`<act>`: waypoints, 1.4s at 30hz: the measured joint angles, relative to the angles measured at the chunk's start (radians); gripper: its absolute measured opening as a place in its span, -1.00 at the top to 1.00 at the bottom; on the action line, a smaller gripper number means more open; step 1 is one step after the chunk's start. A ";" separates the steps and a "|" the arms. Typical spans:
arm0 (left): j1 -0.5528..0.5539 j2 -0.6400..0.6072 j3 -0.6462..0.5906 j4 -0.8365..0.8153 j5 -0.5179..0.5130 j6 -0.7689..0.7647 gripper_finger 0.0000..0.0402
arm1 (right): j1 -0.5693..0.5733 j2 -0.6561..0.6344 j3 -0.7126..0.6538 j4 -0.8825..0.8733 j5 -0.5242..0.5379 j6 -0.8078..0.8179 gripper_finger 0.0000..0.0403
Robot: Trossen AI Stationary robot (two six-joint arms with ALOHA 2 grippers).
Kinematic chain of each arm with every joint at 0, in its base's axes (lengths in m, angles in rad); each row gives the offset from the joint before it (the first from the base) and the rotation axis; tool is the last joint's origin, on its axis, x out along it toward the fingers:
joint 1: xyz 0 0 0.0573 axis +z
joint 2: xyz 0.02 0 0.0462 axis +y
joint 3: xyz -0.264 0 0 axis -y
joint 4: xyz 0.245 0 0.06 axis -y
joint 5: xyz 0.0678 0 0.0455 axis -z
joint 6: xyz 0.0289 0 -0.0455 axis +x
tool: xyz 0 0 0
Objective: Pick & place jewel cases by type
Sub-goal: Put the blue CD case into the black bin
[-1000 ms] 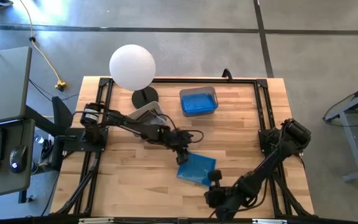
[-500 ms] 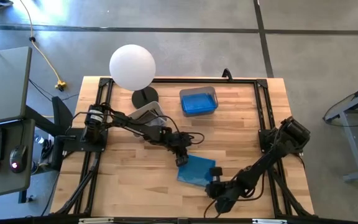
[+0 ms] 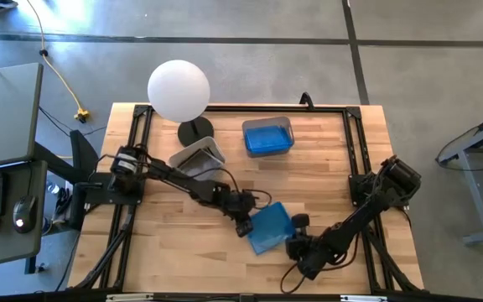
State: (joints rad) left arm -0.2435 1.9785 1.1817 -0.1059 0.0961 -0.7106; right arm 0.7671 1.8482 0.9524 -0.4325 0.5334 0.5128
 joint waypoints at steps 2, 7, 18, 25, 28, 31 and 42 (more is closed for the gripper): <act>-0.016 0.000 -0.001 0.003 0.000 -0.042 0.16 | -0.001 -0.003 -0.003 -0.034 0.039 0.001 1.00; -0.027 -0.006 -0.002 0.006 -0.035 -0.123 0.16 | -0.002 -0.014 -0.005 -0.027 0.018 -0.020 1.00; 0.051 -0.005 -0.006 0.068 -0.058 -0.178 0.16 | 0.006 -0.018 -0.003 0.008 -0.007 -0.009 0.41; 0.095 -0.005 -0.005 0.077 -0.047 -0.166 0.16 | 0.057 -0.018 -0.002 0.038 -0.002 -0.023 0.14; 0.113 -0.005 -0.004 0.085 -0.006 -0.159 0.16 | 0.084 -0.015 -0.002 0.036 0.076 -0.053 0.16; 0.116 -0.005 -0.004 0.082 0.018 -0.159 0.16 | 0.092 -0.013 -0.002 0.037 0.182 -0.097 0.20; 0.113 0.015 -0.002 0.114 0.027 -0.159 0.16 | -0.016 0.057 0.002 0.114 0.175 -0.344 0.25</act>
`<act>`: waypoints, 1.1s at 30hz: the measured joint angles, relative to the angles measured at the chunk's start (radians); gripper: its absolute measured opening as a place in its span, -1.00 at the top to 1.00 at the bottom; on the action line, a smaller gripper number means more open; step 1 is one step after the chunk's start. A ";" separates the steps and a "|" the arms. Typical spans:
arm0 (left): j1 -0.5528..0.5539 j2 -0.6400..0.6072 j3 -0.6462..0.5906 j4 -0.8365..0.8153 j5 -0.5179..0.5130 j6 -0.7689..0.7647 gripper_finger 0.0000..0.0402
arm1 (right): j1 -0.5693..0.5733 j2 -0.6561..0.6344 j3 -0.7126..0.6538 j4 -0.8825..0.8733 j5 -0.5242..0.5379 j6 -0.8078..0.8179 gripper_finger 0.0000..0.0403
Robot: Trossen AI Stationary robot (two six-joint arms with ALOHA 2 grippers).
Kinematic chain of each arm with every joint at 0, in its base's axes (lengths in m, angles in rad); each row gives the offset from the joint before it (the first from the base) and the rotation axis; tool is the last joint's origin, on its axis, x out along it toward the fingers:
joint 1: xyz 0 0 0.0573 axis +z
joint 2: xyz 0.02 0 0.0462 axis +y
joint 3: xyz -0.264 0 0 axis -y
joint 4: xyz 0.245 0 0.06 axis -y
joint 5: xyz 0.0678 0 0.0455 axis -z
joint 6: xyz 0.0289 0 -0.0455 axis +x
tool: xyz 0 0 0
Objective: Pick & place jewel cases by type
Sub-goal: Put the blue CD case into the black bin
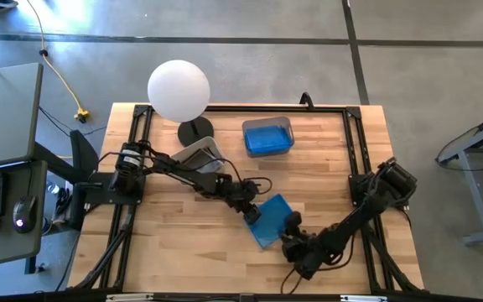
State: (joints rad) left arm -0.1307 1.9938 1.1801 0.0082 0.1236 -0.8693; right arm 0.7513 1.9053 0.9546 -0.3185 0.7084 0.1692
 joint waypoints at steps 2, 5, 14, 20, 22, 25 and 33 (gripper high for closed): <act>0.000 0.014 0.001 0.015 0.020 -0.001 0.16 | -0.011 0.000 0.000 0.001 0.016 -0.036 0.23; 0.003 0.019 0.002 0.029 0.071 -0.025 0.16 | -0.027 0.000 0.000 0.001 0.015 -0.106 0.21; -0.011 0.053 0.000 0.105 0.229 -0.053 0.16 | -0.038 0.006 -0.004 -0.006 0.199 -0.235 0.25; -0.009 0.054 0.000 0.112 0.256 -0.055 0.16 | -0.026 0.009 -0.006 -0.004 0.331 -0.241 0.40; -0.007 0.055 0.000 0.121 0.268 -0.058 0.16 | -0.017 0.009 -0.006 -0.002 0.339 -0.276 0.49; 0.012 0.049 -0.002 0.147 0.326 -0.080 0.16 | 0.006 0.009 -0.006 -0.002 0.357 -0.311 0.65; 0.059 0.043 -0.002 0.215 0.427 -0.081 0.16 | 0.077 0.009 -0.007 0.040 0.444 -0.327 0.94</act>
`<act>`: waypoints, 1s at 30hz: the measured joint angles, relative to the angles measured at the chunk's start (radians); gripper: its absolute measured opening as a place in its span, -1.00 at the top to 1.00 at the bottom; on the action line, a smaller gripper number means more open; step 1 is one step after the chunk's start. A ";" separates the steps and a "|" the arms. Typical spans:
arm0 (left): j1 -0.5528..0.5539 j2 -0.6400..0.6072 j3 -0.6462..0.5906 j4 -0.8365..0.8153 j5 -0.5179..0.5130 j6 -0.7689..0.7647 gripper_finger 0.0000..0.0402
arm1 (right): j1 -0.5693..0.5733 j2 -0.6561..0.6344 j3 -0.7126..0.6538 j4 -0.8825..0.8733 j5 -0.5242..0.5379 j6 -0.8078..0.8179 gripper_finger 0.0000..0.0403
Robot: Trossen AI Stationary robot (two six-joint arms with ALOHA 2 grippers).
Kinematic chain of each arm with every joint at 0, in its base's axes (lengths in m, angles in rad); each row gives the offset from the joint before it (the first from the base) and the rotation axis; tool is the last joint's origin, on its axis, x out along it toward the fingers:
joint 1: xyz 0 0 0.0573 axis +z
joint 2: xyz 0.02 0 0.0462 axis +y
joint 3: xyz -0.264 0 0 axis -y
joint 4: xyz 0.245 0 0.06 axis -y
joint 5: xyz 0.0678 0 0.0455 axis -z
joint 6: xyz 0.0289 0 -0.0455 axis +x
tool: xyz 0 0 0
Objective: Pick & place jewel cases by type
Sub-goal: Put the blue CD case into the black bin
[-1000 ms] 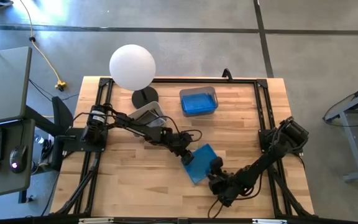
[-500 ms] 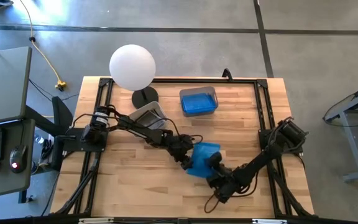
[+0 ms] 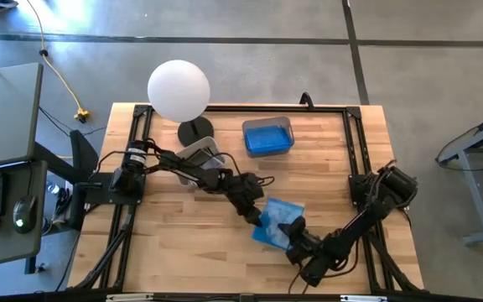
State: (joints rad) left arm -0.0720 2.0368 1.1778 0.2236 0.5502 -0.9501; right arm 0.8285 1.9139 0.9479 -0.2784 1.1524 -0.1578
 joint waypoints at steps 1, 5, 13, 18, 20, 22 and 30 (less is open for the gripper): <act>0.004 0.000 0.000 0.004 0.005 0.005 0.16 | 0.010 -0.001 0.000 0.005 -0.006 0.006 0.92; 0.014 -0.021 0.001 0.017 0.016 0.050 0.16 | 0.051 -0.002 0.003 0.014 -0.017 0.138 0.87; 0.050 -0.157 0.002 -0.011 -0.052 0.209 0.16 | 0.104 -0.004 0.005 0.014 -0.024 0.377 0.92; 0.051 -0.286 0.002 -0.034 -0.082 0.321 0.16 | 0.107 -0.006 0.005 0.008 0.020 0.354 0.92; 0.038 -0.352 0.002 -0.051 -0.132 0.381 0.16 | 0.084 -0.015 0.005 0.003 0.045 0.328 0.95; 0.035 -0.421 0.002 -0.084 -0.224 0.456 0.16 | 0.041 -0.037 0.005 -0.012 0.071 0.292 0.95; -0.060 -0.682 0.004 -0.360 -0.694 0.727 0.16 | -0.231 -0.220 0.005 -0.075 0.084 0.155 0.87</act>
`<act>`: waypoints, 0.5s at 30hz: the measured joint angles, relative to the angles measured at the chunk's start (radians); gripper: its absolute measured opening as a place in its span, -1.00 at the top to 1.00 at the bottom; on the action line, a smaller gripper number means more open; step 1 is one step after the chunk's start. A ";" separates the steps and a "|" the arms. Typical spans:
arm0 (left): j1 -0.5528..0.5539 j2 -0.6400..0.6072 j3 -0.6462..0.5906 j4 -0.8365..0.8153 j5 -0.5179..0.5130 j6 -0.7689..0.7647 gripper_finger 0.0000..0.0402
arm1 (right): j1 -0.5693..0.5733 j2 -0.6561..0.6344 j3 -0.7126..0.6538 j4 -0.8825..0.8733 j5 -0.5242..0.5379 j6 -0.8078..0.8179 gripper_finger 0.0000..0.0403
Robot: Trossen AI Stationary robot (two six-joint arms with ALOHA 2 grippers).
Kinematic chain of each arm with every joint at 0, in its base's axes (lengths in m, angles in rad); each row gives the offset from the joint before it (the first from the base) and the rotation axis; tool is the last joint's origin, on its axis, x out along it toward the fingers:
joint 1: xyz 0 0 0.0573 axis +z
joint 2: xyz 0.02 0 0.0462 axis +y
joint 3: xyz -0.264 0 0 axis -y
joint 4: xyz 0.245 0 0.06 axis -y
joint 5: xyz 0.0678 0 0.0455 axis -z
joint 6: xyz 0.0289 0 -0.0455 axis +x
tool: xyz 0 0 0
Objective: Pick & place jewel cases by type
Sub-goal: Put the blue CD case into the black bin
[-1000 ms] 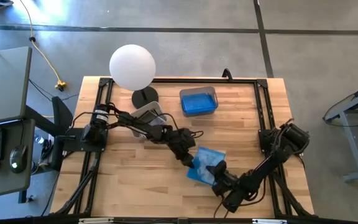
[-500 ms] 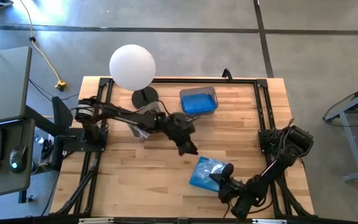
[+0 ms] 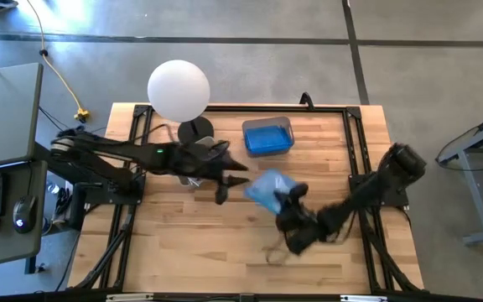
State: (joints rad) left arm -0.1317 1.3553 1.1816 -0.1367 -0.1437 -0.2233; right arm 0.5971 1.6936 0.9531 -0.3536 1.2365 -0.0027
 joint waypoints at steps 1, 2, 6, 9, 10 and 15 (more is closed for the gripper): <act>-0.015 -0.028 -0.002 -0.057 -0.052 0.010 0.16 | -0.037 -0.033 0.000 0.001 0.008 -0.051 0.89; -0.029 -0.048 -0.002 -0.092 -0.099 0.013 0.16 | -0.077 -0.068 0.000 0.001 0.014 -0.108 0.91; -0.082 -0.115 -0.002 -0.232 -0.245 0.008 0.16 | -0.247 -0.199 0.001 0.041 -0.035 -0.373 0.95; -0.107 -0.142 -0.002 -0.310 -0.336 -0.036 0.16 | -0.407 -0.267 0.002 0.084 -0.261 -0.428 0.91; -0.114 -0.144 -0.003 -0.322 -0.364 -0.041 0.16 | -0.464 -0.278 0.002 0.088 -0.361 -0.428 0.88; -0.118 -0.154 -0.002 -0.385 -0.451 -0.046 0.16 | -0.697 -0.256 -0.001 0.080 -0.606 -0.510 0.82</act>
State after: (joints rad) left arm -0.2497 1.2009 1.1797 -0.5220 -0.5943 -0.2698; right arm -0.1000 1.4379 0.9524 -0.2731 0.6300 -0.5132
